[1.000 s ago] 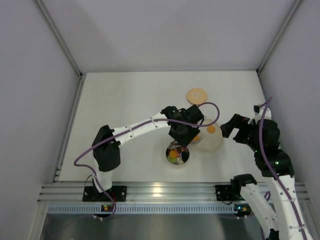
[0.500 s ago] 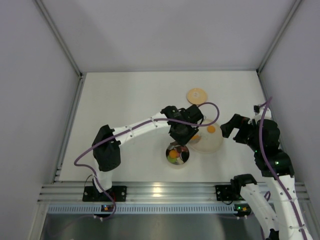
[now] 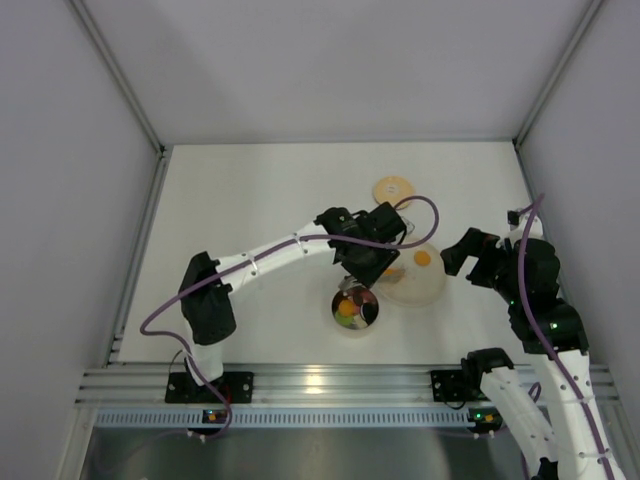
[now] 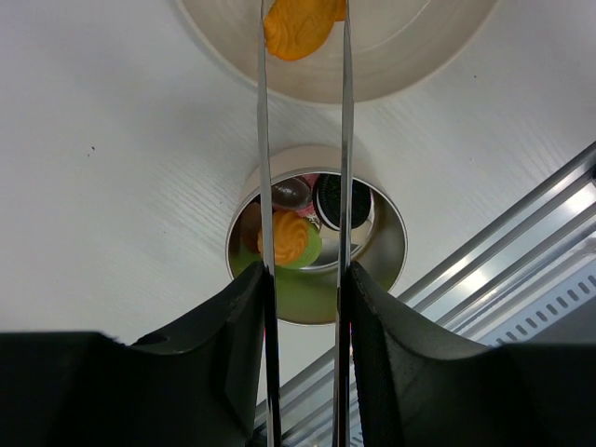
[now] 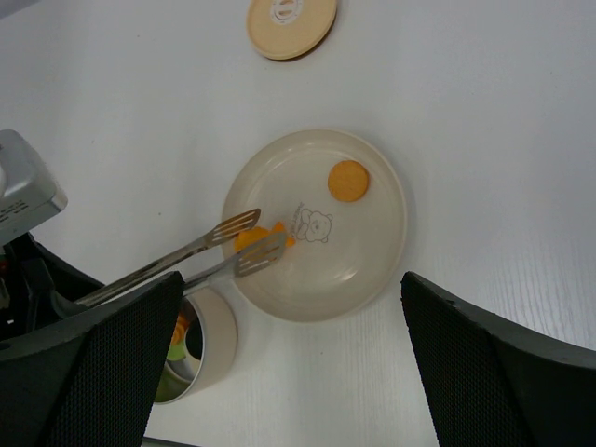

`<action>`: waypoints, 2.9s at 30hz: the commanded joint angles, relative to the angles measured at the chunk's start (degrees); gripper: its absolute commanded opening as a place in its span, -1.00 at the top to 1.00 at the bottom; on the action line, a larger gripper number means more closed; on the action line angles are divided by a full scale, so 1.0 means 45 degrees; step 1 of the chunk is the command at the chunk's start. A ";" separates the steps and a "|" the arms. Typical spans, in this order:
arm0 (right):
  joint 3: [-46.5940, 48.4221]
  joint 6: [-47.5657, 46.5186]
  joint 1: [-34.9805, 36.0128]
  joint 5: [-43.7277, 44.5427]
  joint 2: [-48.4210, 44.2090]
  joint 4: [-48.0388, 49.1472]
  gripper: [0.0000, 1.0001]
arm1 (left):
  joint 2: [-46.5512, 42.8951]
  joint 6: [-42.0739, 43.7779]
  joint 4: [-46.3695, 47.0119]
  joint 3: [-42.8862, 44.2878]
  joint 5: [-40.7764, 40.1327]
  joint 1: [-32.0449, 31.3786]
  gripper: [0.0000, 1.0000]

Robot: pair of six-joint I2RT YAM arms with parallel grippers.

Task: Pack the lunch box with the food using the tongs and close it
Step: Pick up the fake food from the plate, then place the fake food in the packing box, then pick up the fake food from the plate.

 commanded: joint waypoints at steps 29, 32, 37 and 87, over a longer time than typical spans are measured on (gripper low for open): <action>0.0483 -0.0009 -0.0164 0.0127 0.0151 -0.0014 -0.99 | -0.6714 -0.1518 -0.1282 -0.3195 -0.0241 -0.0386 0.22; 0.0503 -0.0009 -0.0164 0.0127 0.0190 -0.0015 -0.99 | -0.7223 -0.1830 -0.1166 -0.3822 0.0247 -0.0542 0.21; 0.0503 -0.0009 -0.0145 0.0127 0.0190 -0.0014 -0.99 | -0.7712 -0.2240 -0.0990 -0.4936 0.0385 -0.0972 0.22; 0.2495 0.0304 -0.0145 0.2372 -0.0376 -0.2279 -0.99 | 0.2775 -0.1851 0.1490 0.4165 -0.1627 -0.0191 -0.13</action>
